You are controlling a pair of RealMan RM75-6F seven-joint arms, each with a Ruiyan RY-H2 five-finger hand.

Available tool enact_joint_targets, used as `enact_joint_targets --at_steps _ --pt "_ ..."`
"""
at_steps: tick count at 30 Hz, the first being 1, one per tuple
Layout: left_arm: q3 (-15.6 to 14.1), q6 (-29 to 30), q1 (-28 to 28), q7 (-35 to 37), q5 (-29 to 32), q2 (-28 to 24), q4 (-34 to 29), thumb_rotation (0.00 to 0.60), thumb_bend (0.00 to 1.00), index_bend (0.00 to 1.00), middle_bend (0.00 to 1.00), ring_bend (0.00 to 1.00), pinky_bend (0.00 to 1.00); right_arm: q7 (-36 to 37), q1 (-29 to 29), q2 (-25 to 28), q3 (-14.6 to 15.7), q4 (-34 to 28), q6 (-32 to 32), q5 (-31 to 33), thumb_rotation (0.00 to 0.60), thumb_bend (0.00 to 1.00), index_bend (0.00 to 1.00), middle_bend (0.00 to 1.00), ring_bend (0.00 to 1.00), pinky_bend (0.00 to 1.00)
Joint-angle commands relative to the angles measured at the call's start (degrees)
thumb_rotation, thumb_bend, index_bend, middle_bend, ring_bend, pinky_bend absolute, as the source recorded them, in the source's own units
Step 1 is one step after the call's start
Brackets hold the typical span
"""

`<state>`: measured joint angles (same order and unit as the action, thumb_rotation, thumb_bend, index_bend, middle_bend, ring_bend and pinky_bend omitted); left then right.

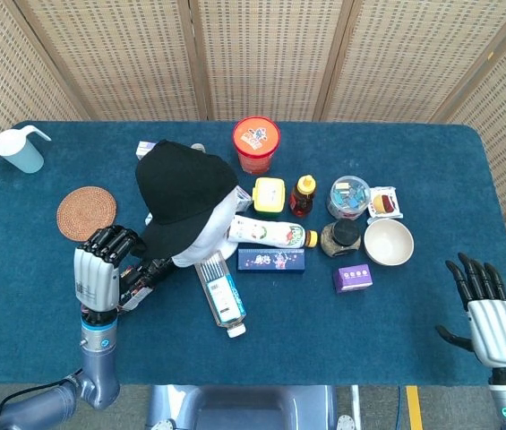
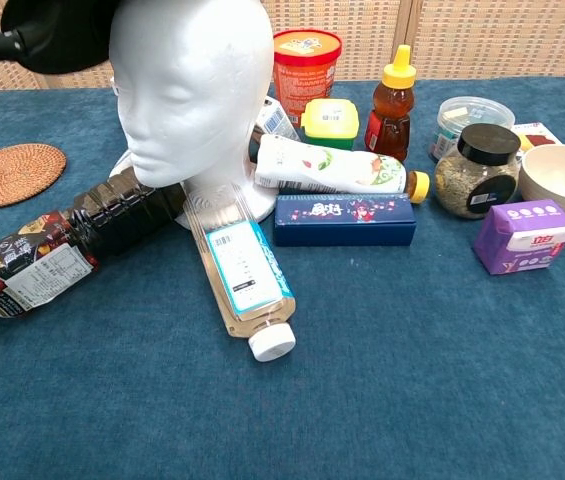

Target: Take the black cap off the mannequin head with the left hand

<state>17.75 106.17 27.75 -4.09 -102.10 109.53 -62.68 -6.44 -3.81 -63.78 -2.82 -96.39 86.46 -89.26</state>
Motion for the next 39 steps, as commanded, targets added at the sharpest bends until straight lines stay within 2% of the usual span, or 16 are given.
enact_joint_targets --at_steps 1,11,15,20,24,28,33,39 --pt "1.36 0.27 1.08 -0.63 0.25 -0.8 0.58 0.6 0.41 0.75 0.65 0.51 0.65 -0.01 0.03 0.05 0.01 -0.05 0.05 0.0 0.6 0.0 0.01 0.0 0.0 0.01" --pt "7.14 0.95 3.56 -0.66 2.82 -7.35 -0.94 0.6 0.41 0.76 0.65 0.51 0.65 0.04 -0.04 0.07 -0.07 -0.18 -0.14 0.3 0.6 0.0 0.01 0.0 0.0 0.01" --pt "7.5 0.36 2.76 0.74 4.07 -11.38 0.23 0.6 0.41 0.76 0.65 0.52 0.65 0.01 -0.05 0.14 -0.01 -0.33 -0.11 0.13 0.6 0.0 0.01 0.0 0.0 0.01" --pt "6.91 -1.89 0.99 5.49 8.22 -13.33 6.9 0.6 0.41 0.76 0.65 0.51 0.65 -0.17 0.08 0.18 0.21 -0.52 0.08 -0.2 0.6 0.0 0.01 0.0 0.0 0.01" --pt "6.65 -5.19 0.6 10.3 12.13 -12.4 14.18 0.6 0.41 0.76 0.65 0.51 0.65 -0.47 0.05 0.06 0.42 -0.61 -0.06 -0.46 0.6 0.0 0.01 0.0 0.0 0.01" --pt "4.39 -8.74 0.88 17.57 13.64 -9.68 22.9 0.6 0.41 0.76 0.65 0.51 0.65 -0.57 -0.02 -0.04 0.47 -0.69 -0.08 -0.69 0.6 0.0 0.01 0.0 0.0 0.01" --pt "1.88 -11.21 1.92 21.54 14.22 -4.48 31.75 0.6 0.41 0.76 0.65 0.51 0.65 -0.74 -0.29 -0.19 0.66 -0.66 -0.72 -0.74 0.6 0.0 0.01 0.0 0.0 0.01" --pt "-0.96 -13.26 2.53 25.21 14.12 0.02 36.96 0.6 0.41 0.76 0.65 0.51 0.65 -0.59 -0.27 -0.15 0.56 -0.6 -0.54 -0.71 0.6 0.0 0.01 0.0 0.0 0.01"
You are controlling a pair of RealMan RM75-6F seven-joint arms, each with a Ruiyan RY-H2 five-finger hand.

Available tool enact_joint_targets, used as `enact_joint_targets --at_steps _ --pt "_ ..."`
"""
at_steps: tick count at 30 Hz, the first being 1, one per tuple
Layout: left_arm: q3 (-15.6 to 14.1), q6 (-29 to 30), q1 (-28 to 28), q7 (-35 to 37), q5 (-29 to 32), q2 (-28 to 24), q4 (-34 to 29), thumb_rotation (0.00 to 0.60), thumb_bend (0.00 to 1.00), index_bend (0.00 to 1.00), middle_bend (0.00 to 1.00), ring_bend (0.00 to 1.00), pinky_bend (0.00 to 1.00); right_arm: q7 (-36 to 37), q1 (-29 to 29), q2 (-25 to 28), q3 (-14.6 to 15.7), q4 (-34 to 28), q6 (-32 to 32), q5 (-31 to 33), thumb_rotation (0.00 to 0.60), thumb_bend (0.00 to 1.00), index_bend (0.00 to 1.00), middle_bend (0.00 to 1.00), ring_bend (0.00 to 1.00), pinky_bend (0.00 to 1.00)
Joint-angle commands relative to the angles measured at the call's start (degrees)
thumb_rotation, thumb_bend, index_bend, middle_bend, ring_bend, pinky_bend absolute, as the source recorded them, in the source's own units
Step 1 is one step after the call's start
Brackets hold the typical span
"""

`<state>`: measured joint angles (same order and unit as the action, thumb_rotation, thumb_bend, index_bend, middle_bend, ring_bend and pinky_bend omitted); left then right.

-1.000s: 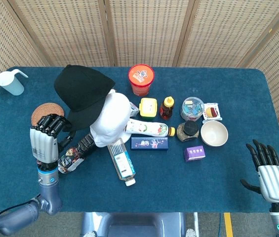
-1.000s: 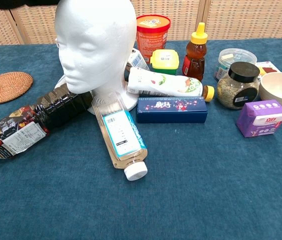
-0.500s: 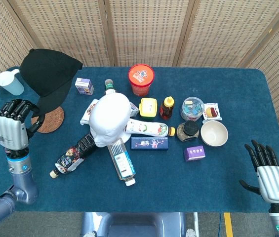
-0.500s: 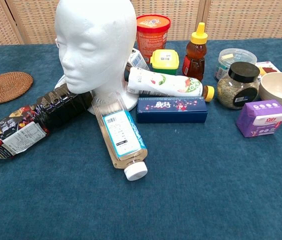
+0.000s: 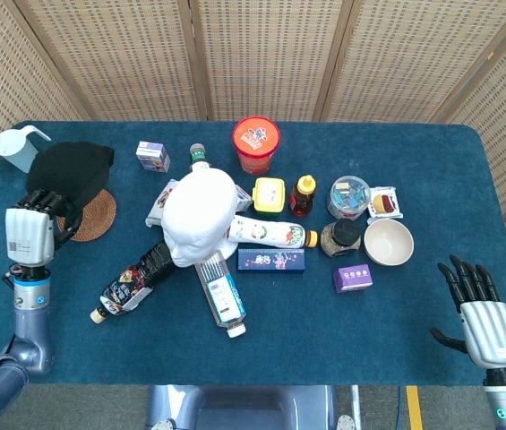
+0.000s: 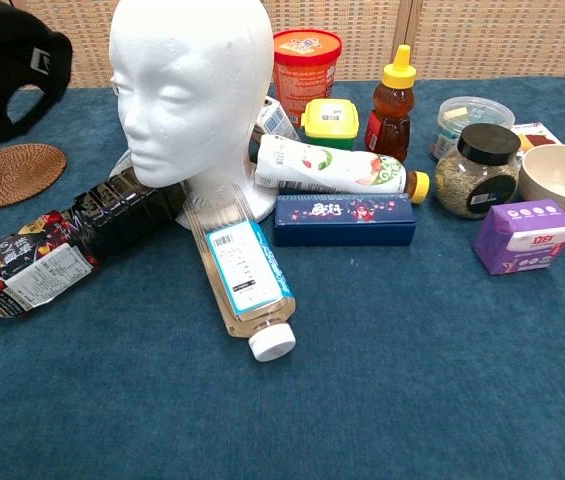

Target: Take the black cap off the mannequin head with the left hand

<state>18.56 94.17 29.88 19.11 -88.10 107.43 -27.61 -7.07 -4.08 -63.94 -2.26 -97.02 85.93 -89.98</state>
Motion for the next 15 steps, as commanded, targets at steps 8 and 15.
enact_joint_targets --at_steps 8,15 --pt "-4.25 -4.5 1.01 2.48 0.52 5.14 4.92 0.6 0.29 0.43 0.34 0.24 0.46 0.35 -0.22 0.03 0.12 0.15 -0.57 0.11 0.6 0.0 0.01 0.0 0.0 0.01" --pt "-9.16 -7.21 -0.14 0.67 -2.12 0.51 -0.05 0.6 0.0 0.0 0.0 0.0 0.12 0.0 -0.23 -0.2 0.06 0.24 -0.64 0.4 0.6 0.0 0.01 0.0 0.0 0.01"
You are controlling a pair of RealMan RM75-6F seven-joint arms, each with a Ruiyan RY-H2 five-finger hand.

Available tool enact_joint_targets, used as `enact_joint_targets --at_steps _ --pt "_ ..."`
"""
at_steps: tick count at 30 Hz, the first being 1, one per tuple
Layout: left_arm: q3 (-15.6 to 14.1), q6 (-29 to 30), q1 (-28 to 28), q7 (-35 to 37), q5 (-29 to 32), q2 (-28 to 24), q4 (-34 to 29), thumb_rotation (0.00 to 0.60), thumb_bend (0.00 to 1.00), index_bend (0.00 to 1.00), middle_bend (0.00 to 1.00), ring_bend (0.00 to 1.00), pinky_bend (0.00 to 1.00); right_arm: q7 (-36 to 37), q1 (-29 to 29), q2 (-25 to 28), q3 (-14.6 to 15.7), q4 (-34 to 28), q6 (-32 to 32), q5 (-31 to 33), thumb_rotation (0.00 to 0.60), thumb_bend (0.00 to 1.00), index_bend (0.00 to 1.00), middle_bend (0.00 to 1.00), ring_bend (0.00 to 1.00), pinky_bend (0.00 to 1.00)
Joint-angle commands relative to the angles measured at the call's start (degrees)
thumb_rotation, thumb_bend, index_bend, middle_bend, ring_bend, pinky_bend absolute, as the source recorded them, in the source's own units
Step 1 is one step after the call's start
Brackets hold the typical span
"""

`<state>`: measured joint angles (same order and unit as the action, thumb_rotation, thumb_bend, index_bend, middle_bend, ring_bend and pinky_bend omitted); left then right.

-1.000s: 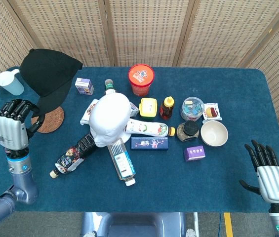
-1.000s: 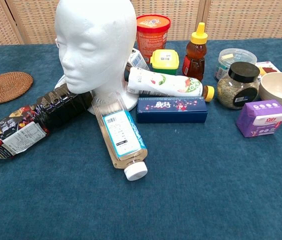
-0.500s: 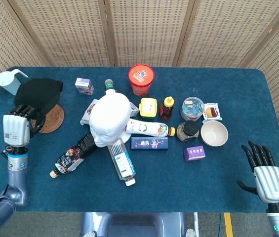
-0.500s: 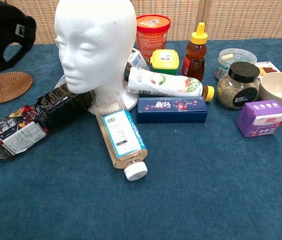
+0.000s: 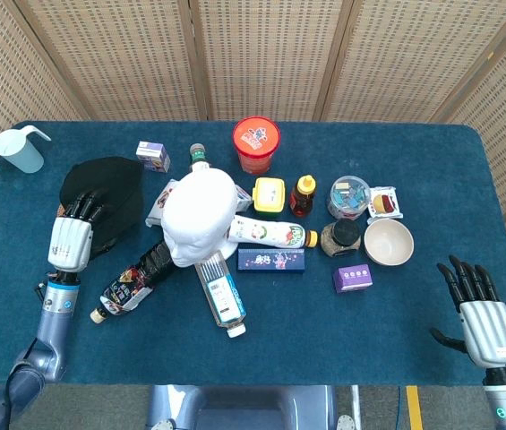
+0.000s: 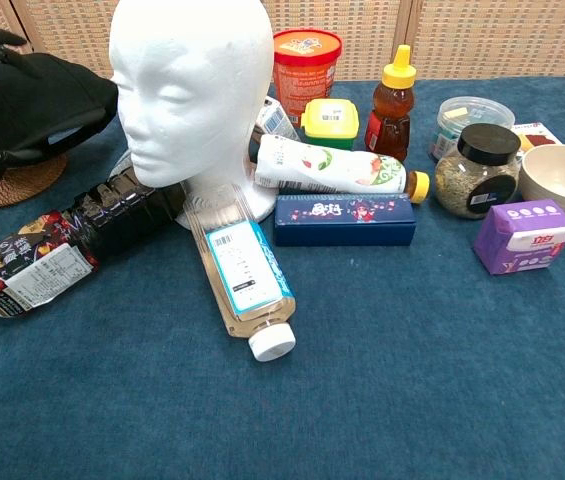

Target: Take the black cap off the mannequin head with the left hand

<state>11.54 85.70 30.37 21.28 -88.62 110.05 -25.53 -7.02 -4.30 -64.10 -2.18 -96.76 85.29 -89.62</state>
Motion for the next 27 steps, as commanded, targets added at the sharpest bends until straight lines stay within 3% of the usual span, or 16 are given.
enact_joint_targets --at_steps 1,8,13,17,22,27 --pt "-2.82 1.6 -1.02 -1.36 -2.01 -2.92 -3.68 0.6 0.0 0.0 0.0 0.0 0.11 -0.07 0.0 -0.06 -0.03 -0.05 0.04 0.01 0.6 0.0 0.01 0.0 0.0 0.01" --pt "-4.48 6.49 -4.19 -2.93 -3.4 -11.39 -19.83 0.6 0.0 0.0 0.0 0.0 0.11 -0.04 0.14 -0.02 -0.02 -0.14 0.49 -0.24 0.6 0.0 0.01 0.0 0.0 0.01" --pt "-6.47 5.06 -9.53 -9.51 -0.67 -26.03 -43.28 0.6 0.0 0.0 0.0 0.0 0.08 0.13 0.42 0.21 -0.31 -0.01 1.02 0.24 0.6 0.0 0.01 0.0 0.0 0.01" --pt "-8.27 2.63 -13.38 -13.39 3.44 -35.6 -56.33 0.6 0.0 0.0 0.0 0.0 0.08 -0.4 0.46 0.05 -1.27 0.53 1.37 1.7 0.6 0.0 0.01 0.0 0.0 0.01" --pt "-10.8 0.46 -17.57 -12.91 7.8 -43.17 -65.01 0.6 0.0 0.0 0.0 0.0 0.08 -1.47 0.41 -0.91 -2.81 2.36 2.78 2.74 0.6 0.0 0.01 0.0 0.0 0.0" --pt "-13.08 0.18 -20.75 -12.21 8.95 -46.99 -68.66 0.6 0.0 0.0 0.0 0.0 0.08 -0.41 0.47 -1.71 -3.43 3.69 4.02 2.46 0.6 0.0 0.01 0.0 0.0 0.0"
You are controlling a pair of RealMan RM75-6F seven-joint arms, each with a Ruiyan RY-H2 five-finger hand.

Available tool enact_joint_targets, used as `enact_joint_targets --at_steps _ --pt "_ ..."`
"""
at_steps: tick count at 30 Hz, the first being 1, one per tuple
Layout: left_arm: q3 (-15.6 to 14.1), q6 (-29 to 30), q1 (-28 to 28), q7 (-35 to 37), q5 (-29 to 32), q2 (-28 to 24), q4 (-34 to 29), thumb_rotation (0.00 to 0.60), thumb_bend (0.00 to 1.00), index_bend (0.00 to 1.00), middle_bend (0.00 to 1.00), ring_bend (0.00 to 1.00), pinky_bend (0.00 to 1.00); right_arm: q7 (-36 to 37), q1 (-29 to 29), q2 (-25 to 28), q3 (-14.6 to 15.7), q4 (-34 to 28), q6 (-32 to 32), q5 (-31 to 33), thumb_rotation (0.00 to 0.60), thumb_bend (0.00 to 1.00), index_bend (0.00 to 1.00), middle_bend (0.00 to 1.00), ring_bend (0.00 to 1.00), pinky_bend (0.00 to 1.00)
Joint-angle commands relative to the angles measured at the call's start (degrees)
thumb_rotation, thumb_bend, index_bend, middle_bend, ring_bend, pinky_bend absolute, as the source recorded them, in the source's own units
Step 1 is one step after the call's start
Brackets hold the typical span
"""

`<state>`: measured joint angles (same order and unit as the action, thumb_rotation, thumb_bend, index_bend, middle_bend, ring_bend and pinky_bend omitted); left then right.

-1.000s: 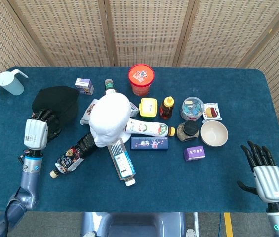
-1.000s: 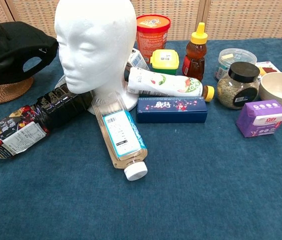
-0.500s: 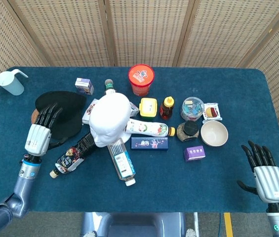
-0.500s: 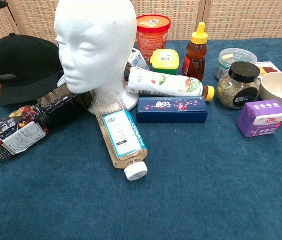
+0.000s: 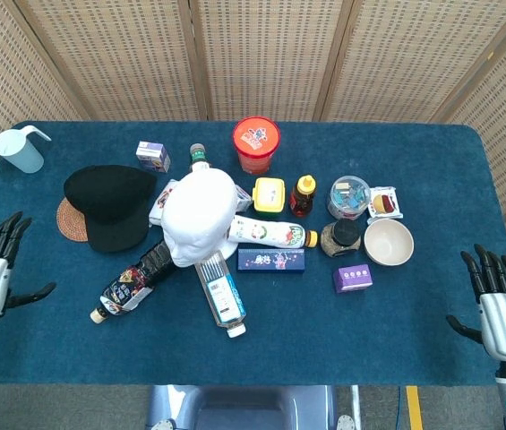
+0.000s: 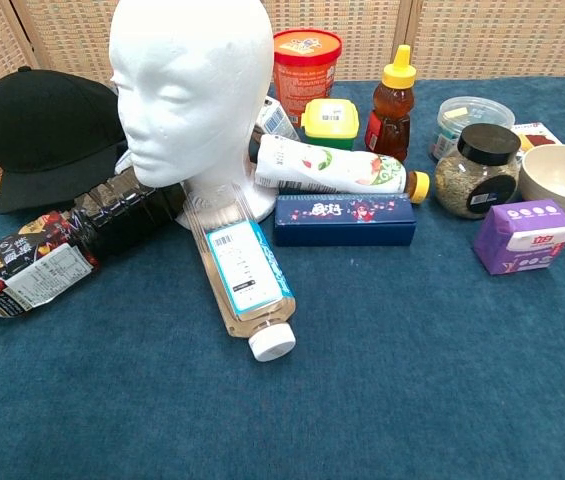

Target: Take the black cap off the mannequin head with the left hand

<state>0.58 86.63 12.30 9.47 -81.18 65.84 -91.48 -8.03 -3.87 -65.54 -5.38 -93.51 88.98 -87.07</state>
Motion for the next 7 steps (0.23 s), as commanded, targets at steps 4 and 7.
enact_joint_targets --at_steps 4,7 --pt "-1.98 -0.48 -3.84 -0.68 2.29 -3.45 -3.31 0.6 0.0 0.0 0.0 0.0 0.08 1.04 0.1 -0.22 -0.37 0.71 0.62 -0.14 0.6 0.0 0.01 0.0 0.0 0.0" --pt "-1.93 -0.73 -4.21 -1.0 2.07 -3.44 -3.23 0.6 0.0 0.0 0.0 0.0 0.08 1.02 0.2 -0.19 -0.47 0.82 0.94 -0.14 0.6 0.0 0.01 0.0 0.0 0.0"
